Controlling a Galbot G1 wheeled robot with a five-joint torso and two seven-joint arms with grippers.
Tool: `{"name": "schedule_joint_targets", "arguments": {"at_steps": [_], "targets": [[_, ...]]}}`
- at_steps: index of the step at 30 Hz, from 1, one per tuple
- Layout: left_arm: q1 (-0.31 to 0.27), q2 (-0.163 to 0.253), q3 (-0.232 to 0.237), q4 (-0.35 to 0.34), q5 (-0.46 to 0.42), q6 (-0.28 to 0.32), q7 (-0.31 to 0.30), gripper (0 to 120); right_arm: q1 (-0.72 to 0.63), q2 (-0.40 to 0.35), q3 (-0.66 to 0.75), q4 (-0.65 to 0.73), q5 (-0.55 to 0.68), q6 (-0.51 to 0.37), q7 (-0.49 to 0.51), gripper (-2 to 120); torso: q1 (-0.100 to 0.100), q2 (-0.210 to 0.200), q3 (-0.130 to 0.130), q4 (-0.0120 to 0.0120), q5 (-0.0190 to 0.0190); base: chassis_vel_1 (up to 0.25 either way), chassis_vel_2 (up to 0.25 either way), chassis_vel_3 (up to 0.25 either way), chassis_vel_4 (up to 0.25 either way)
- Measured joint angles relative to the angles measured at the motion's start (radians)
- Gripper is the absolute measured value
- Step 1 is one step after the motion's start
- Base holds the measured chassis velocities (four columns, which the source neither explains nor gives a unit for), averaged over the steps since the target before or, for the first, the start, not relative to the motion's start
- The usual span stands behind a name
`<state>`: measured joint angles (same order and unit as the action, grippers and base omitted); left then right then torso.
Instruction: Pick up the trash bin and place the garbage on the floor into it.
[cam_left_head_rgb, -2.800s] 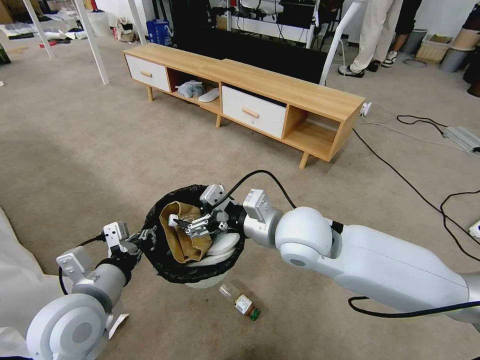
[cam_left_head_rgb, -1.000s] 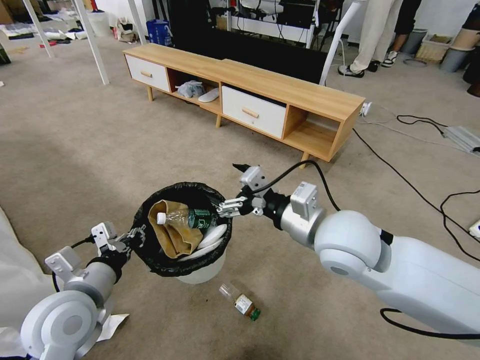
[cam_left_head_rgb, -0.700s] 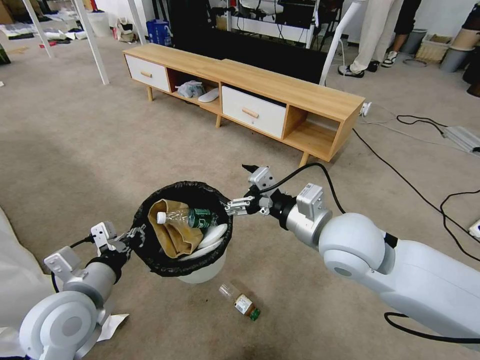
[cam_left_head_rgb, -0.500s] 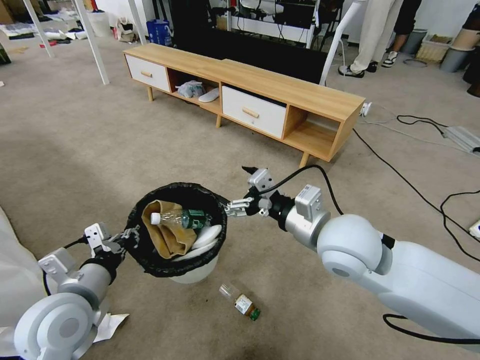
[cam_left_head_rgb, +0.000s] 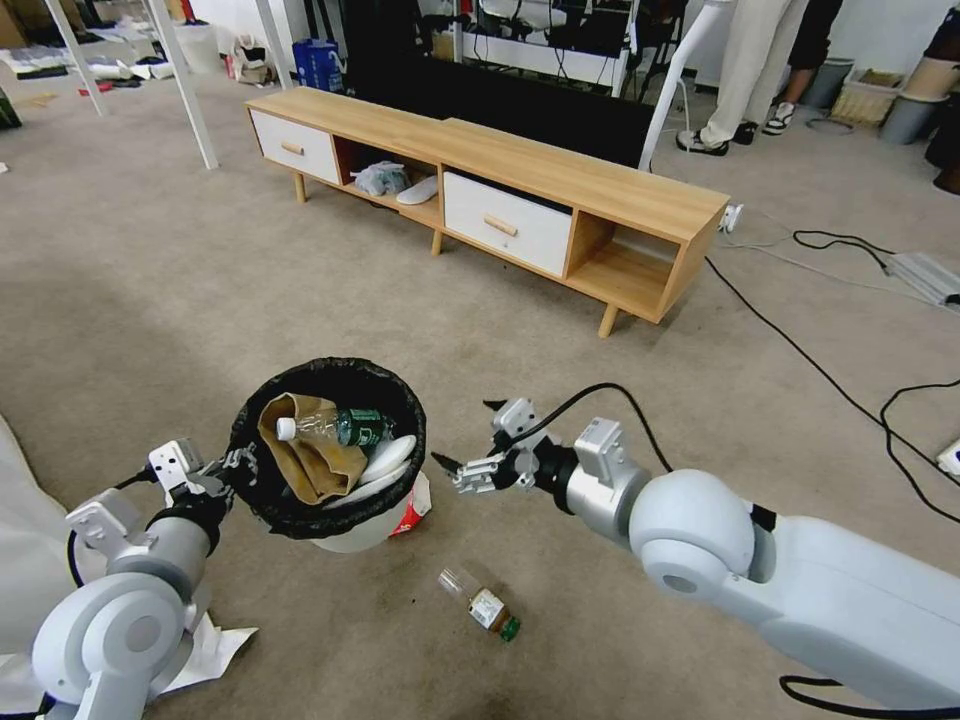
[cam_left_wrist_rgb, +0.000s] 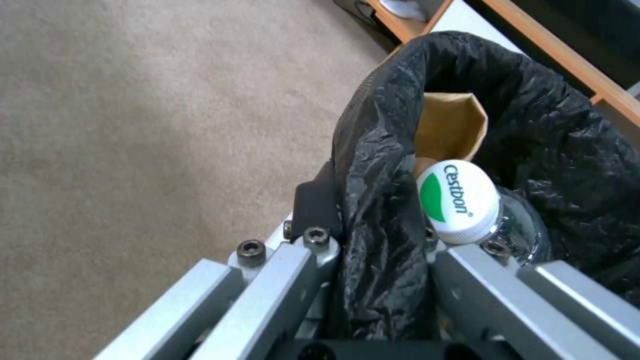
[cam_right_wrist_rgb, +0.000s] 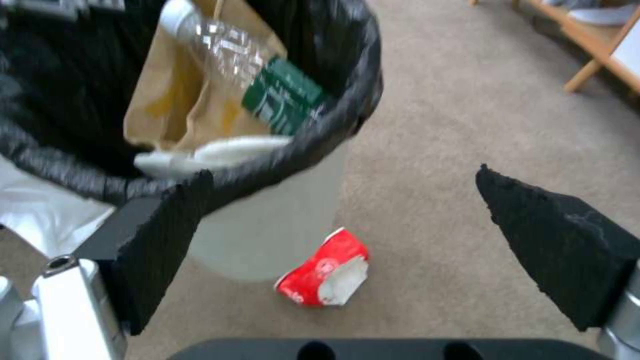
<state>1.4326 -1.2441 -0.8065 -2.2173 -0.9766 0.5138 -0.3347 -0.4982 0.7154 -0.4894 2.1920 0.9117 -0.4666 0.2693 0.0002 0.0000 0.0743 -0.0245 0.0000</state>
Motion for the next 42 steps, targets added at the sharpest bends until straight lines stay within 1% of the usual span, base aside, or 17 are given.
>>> {"name": "schedule_joint_targets", "arguments": {"at_steps": [4, 8, 11, 13, 15, 16, 17, 18, 19, 21, 22, 25, 26, 30, 32, 33, 42], "targets": [[0.0, 0.008, -0.015, 0.0, -0.005, -0.001, 0.002, 0, 0.004, 0.037, -0.026, -0.048, 0.005, -0.02, -0.008, 100, 0.0, 0.0, 0.0, 0.0, 0.0, 0.0, 0.0, 0.0, 0.0], [0.001, 0.011, -0.021, -0.004, -0.008, -0.001, 0.005, 0, 0.029, 0.09, -0.065, -0.097, 0.035, -0.049, -0.006, 100, 0.0, 0.0, 0.0, 0.0001, -0.0002, 0.0, 0.0, 0.0, 0.0], [0.001, 0.011, -0.021, -0.004, -0.009, -0.001, 0.006, 0, 0.04, 0.108, -0.081, -0.109, 0.053, -0.07, 0.004, 100, 0.0, 0.0, 0.0, 0.0001, -0.0001, 0.0, 0.0, 0.0, 0.0], [-0.001, 0.009, -0.019, -0.003, -0.009, -0.001, 0.011, 0, 0.061, 0.151, -0.119, -0.138, 0.13, -0.131, 0.064, 100, 0.0, 0.0, 0.0, 0.0001, -0.0004, 0.0, 0.0, 0.0, 0.0], [-0.002, 0.009, -0.019, -0.002, -0.009, -0.001, 0.012, 0, 0.064, 0.162, -0.128, -0.145, 0.16, -0.145, 0.087, 100, 0.0, 0.0, 0.0, 0.0001, -0.0002, 0.0, 0.0, 0.0, 0.0], [-0.005, 0.009, -0.019, 0.0, -0.009, -0.001, 0.013, 0, 0.069, 0.176, -0.137, -0.157, 0.217, -0.165, 0.125, 100, 0.0, 0.0, 0.0, 0.0001, 0.0, 0.0, 0.0, 0.0, 0.0], [-0.005, 0.009, -0.019, 0.0, -0.009, -0.001, 0.013, 0, 0.069, 0.176, -0.137, -0.157, 0.217, -0.165, 0.125, 100, 0.0, 0.0, 0.0, 0.0001, 0.0, 0.0, 0.0, 0.0, 0.0], [-0.01, 0.01, -0.021, 0.005, -0.011, -0.001, 0.016, 0, 0.073, 0.194, -0.146, -0.18, 0.304, -0.19, 0.174, 100, 0.0, 0.0, 0.0, 0.0001, -0.0001, 0.0, 0.0, 0.0, 0.0], [-0.01, 0.01, -0.021, 0.005, -0.011, -0.001, 0.016, 0, 0.073, 0.194, -0.146, -0.18, 0.304, -0.19, 0.174, 100, 0.0, 0.0, 0.0, 0.0001, -0.0001, 0.0, 0.0, 0.0, 0.0], [-0.016, 0.012, -0.023, 0.013, -0.012, 0.0, 0.021, 0, 0.077, 0.217, -0.148, -0.216, 0.438, -0.232, 0.238, 100, 0.0, 0.0, 0.0, 0.0, -0.0001, 0.0, 0.0, 0.0, 0.0], [-0.016, 0.012, -0.023, 0.013, -0.012, 0.0, 0.021, 0, 0.077, 0.217, -0.148, -0.216, 0.438, -0.232, 0.238, 100, 0.0, 0.0, 0.0, 0.0, -0.0001, 0.0, 0.0, 0.0, 0.0], [-0.021, 0.011, -0.024, 0.023, -0.013, 0.0, 0.029, 0, 0.083, 0.243, -0.147, -0.253, 0.622, -0.269, 0.33, 100, 0.0, 0.0, 0.0, 0.0001, -0.0002, 0.0, 0.0, 0.0, 0.0], [-0.021, 0.011, -0.024, 0.023, -0.013, 0.0, 0.029, 0, 0.083, 0.243, -0.147, -0.253, 0.622, -0.269, 0.33, 100, 0.0, 0.0, 0.0, 0.0001, -0.0002, 0.0, 0.0, 0.0, 0.0], [-0.018, 0.007, -0.024, 0.027, -0.013, 0.0, 0.041, 0, 0.074, 0.267, -0.154, -0.312, 0.739, -0.269, 0.387, 100, 0.0, 0.0, 0.0, 0.0, 0.0, 0.0, 0.0, 0.0, 0.0], [-0.018, 0.007, -0.024, 0.027, -0.013, 0.0, 0.041, 0, 0.072, 0.269, -0.155, -0.317, 0.746, -0.269, 0.39, 100, 0.0, 0.0, 0.0, 0.0, 0.0, 0.0, 0.0, 0.0, 0.0], [-0.016, 0.008, -0.025, 0.027, -0.015, 0.0, 0.045, 0, 0.062, 0.277, -0.157, -0.338, 0.783, -0.27, 0.404, 100, 0.0, 0.0, 0.0, 0.0, -0.0001, 0.0, 0.0, 0.0, 0.0], [-0.013, 0.023, -0.039, 0.039, -0.024, 0.0, 0.061, 0, 0.053, 0.297, -0.177, -0.429, 0.818, -0.274, 0.406, 100, 0.0, 0.0, 0.0, 0.0, -0.0001, 0.0, 0.0, 0.0, 0.0]]}}
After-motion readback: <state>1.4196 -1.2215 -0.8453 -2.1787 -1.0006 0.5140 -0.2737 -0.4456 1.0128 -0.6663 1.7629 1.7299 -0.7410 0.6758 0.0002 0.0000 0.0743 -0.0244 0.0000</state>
